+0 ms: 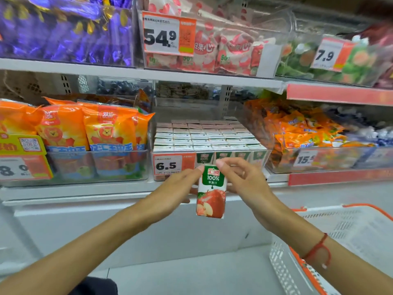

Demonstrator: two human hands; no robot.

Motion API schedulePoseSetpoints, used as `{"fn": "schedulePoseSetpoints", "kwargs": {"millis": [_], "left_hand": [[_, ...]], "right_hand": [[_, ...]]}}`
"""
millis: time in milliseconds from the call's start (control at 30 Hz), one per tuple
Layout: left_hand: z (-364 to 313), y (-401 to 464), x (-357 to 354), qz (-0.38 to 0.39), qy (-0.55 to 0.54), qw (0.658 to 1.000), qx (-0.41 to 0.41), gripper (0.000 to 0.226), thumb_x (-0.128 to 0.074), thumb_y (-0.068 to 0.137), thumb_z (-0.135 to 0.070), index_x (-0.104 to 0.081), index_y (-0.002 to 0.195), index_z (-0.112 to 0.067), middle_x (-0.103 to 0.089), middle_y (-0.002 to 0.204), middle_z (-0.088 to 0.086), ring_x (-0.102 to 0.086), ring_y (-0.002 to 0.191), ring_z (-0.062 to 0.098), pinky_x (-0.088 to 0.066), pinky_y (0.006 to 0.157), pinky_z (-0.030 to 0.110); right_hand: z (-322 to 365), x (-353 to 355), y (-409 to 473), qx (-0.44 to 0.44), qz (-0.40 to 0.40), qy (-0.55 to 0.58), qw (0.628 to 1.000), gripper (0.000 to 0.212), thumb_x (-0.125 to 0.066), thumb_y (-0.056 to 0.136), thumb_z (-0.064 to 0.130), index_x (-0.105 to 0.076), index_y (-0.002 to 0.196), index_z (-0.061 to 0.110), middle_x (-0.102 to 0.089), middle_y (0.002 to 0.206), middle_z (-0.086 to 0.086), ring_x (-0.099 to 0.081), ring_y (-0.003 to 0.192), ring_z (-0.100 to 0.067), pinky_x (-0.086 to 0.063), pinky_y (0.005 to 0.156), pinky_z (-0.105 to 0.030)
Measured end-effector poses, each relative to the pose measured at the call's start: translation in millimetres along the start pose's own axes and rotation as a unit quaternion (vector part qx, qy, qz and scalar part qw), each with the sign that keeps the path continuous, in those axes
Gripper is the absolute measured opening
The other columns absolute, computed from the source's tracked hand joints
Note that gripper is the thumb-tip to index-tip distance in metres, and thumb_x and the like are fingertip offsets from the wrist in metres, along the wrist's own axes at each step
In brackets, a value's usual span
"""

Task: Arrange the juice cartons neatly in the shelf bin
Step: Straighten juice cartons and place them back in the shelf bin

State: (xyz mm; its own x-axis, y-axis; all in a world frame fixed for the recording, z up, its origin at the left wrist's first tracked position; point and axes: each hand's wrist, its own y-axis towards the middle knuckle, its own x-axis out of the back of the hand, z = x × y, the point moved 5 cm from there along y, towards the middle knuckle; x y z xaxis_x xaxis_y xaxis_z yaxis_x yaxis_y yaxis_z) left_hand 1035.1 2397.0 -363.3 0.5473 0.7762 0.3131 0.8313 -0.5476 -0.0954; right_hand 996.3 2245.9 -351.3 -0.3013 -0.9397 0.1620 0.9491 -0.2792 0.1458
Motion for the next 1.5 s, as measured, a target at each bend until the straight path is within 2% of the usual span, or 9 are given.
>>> {"fn": "schedulePoseSetpoints", "kwargs": {"millis": [133,333,567,833,933,1067,1167,1367,1500], "left_hand": [[11.6,5.3,-1.8,0.045,-0.063,0.997,-0.004,0.03,-0.053,0.095,-0.04,-0.061,0.12,-0.026,-0.074,0.104,-0.01,-0.07,0.097,0.006,-0.057,0.081,0.023],[15.4,1.5,5.2,0.028,-0.094,0.995,-0.003,0.023,-0.054,0.097,-0.033,-0.063,0.116,-0.025,-0.075,0.102,-0.009,-0.071,0.091,0.003,-0.054,0.066,0.014],[20.0,0.8,7.5,0.014,-0.093,0.996,-0.002,0.033,-0.053,0.096,-0.035,-0.061,0.125,-0.02,-0.073,0.11,-0.005,-0.07,0.098,0.008,-0.056,0.074,0.018],[21.3,6.9,13.0,-0.046,-0.163,0.986,0.001,0.028,-0.051,0.098,-0.034,-0.065,0.117,-0.019,-0.075,0.106,-0.001,-0.072,0.094,0.01,-0.056,0.07,0.016],[23.2,7.7,16.4,-0.07,-0.138,0.988,-0.006,0.025,-0.054,0.096,-0.038,-0.067,0.113,-0.026,-0.075,0.104,-0.007,-0.071,0.092,0.005,-0.056,0.07,0.016],[25.9,9.3,22.9,-0.132,-0.116,0.984,-0.013,0.023,-0.063,0.086,-0.049,-0.069,0.102,-0.034,-0.072,0.101,-0.013,-0.07,0.085,-0.001,-0.057,0.068,0.018],[26.9,10.6,19.6,-0.131,-0.118,0.984,-0.002,0.028,-0.071,0.078,-0.051,-0.069,0.098,-0.032,-0.074,0.096,-0.01,-0.072,0.084,0.005,-0.058,0.063,0.019],[25.7,6.3,22.3,-0.021,-0.08,0.997,-0.007,0.048,-0.068,0.067,-0.058,-0.071,0.108,-0.034,-0.076,0.099,-0.011,-0.072,0.09,0.005,-0.057,0.074,0.018],[24.4,4.6,18.4,0.034,-0.096,0.995,0.006,0.053,-0.067,0.068,-0.057,-0.067,0.114,-0.03,-0.076,0.101,-0.008,-0.071,0.096,0.007,-0.056,0.076,0.018]], "right_hand": [[-10.1,-0.8,1.8,-0.012,0.0,0.034,0.999,0.032,-0.064,0.074,0.05,-0.067,0.093,0.024,-0.074,0.083,0.01,-0.071,0.079,-0.004,-0.06,0.071,-0.024],[-23.5,-4.2,7.9,-0.04,0.097,-0.01,0.994,0.036,-0.058,0.082,0.052,-0.064,0.11,0.029,-0.074,0.101,0.01,-0.069,0.099,-0.009,-0.056,0.085,-0.029],[-26.7,-8.6,7.7,-0.055,0.114,-0.009,0.992,0.031,-0.06,0.09,0.039,-0.066,0.113,0.02,-0.074,0.101,0.001,-0.071,0.093,-0.013,-0.056,0.072,-0.019],[-28.5,-14.4,0.7,-0.073,0.192,-0.027,0.978,0.037,-0.067,0.089,0.027,-0.062,0.126,0.023,-0.07,0.114,-0.001,-0.068,0.104,-0.011,-0.055,0.094,-0.032],[-27.0,-14.4,0.5,-0.056,0.159,-0.04,0.985,0.036,-0.072,0.084,0.032,-0.064,0.119,0.028,-0.07,0.108,0.0,-0.069,0.097,-0.01,-0.055,0.092,-0.03],[-18.5,-12.9,-4.4,0.01,0.091,-0.114,0.989,0.033,-0.08,0.075,0.038,-0.066,0.105,0.038,-0.067,0.091,0.015,-0.068,0.078,-0.003,-0.052,0.068,-0.013],[-10.1,-18.8,-11.5,0.086,0.056,-0.197,0.975,0.036,-0.084,0.062,0.047,-0.062,0.092,0.043,-0.063,0.081,0.027,-0.064,0.07,0.0,-0.052,0.06,-0.015],[-7.9,-20.3,-8.9,0.013,0.108,-0.098,0.989,0.031,-0.063,0.078,0.053,-0.07,0.081,0.022,-0.073,0.079,-0.001,-0.071,0.066,-0.015,-0.056,0.067,-0.022],[-7.4,-19.1,-9.5,-0.02,0.115,-0.058,0.991,0.029,-0.06,0.09,0.041,-0.067,0.074,0.017,-0.075,0.08,-0.004,-0.072,0.067,-0.016,-0.057,0.07,-0.021]]}}
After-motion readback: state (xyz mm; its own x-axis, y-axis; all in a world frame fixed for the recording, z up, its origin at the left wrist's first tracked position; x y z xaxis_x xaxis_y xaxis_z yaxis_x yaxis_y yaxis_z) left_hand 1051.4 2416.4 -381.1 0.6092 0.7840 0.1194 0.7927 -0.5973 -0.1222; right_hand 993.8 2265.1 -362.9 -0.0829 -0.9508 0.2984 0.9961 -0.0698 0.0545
